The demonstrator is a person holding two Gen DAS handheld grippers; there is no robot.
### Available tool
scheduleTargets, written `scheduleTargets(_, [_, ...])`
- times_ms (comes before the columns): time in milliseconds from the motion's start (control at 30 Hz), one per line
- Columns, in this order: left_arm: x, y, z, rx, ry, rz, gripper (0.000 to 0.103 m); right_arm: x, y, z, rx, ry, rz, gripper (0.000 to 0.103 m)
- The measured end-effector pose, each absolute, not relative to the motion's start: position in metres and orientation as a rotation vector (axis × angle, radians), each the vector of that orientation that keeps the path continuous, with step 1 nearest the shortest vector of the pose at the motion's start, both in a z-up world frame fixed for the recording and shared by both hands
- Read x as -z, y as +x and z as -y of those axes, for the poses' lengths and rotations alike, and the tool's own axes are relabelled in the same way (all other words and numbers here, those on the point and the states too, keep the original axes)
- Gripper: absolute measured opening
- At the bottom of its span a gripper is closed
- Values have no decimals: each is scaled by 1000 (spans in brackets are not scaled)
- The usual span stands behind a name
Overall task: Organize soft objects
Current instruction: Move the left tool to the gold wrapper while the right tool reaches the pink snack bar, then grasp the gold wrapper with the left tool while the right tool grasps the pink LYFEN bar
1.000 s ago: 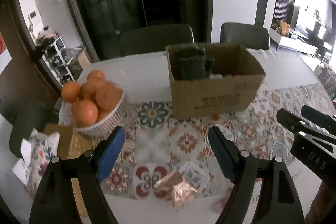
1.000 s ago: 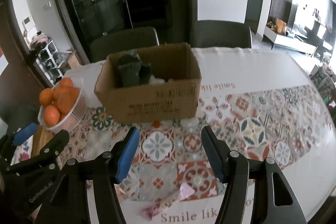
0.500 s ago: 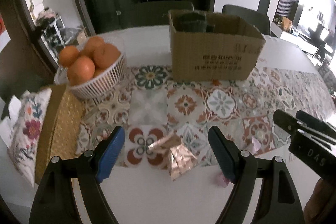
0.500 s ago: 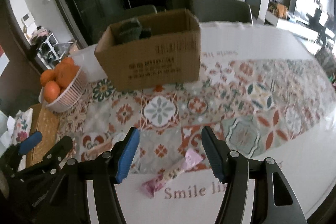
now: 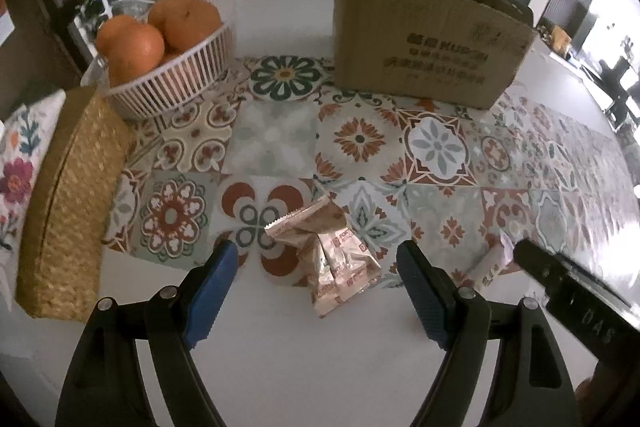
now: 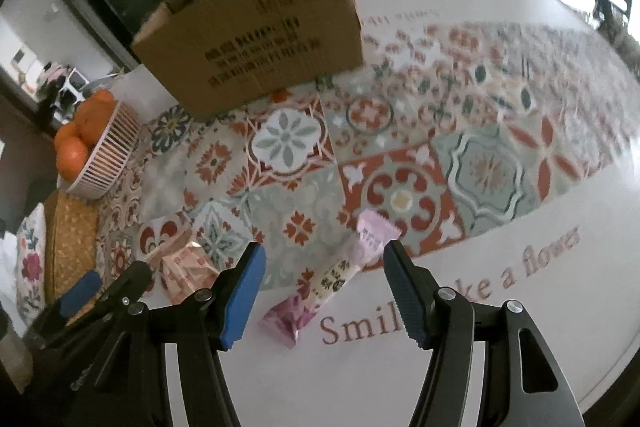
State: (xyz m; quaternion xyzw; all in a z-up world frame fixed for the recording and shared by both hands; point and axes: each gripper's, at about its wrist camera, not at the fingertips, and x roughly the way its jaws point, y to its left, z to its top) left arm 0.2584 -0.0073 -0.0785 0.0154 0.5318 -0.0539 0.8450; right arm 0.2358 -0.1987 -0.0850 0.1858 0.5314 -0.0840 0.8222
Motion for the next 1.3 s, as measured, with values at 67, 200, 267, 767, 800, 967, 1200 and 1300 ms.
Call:
scheduleTargets(67, [86, 261, 6, 103, 11, -1135, 81, 94, 237, 199, 176, 428, -1156, 62])
scheduleTargets(200, [99, 268, 5, 79, -9, -1160, 81, 112, 237, 195, 181, 467, -1189, 62])
scheduleTargets(267, [108, 271, 5, 70, -15, -1174, 81, 119, 238, 194, 194, 487, -1206, 62])
scheduleTargets(767, [146, 295, 17, -30, 25, -1231, 82, 158, 250, 189, 248, 489, -1279, 62])
scheduleTargets(800, [147, 295, 19, -29, 24, -1235, 81, 158, 251, 188, 250, 481, -1277, 62])
scheduleTargets(967, [153, 297, 23, -15, -8, -1274, 81, 159, 255, 186, 233, 467, -1282, 62])
scheduleTargets(1200, [164, 300, 28, -2, 63, -1278, 72, 160, 260, 176, 236, 366, -1280, 47])
scheduleTargets(1300, [165, 299, 25, 40, 45, -1265, 60, 160, 262, 175, 229, 331, -1280, 36])
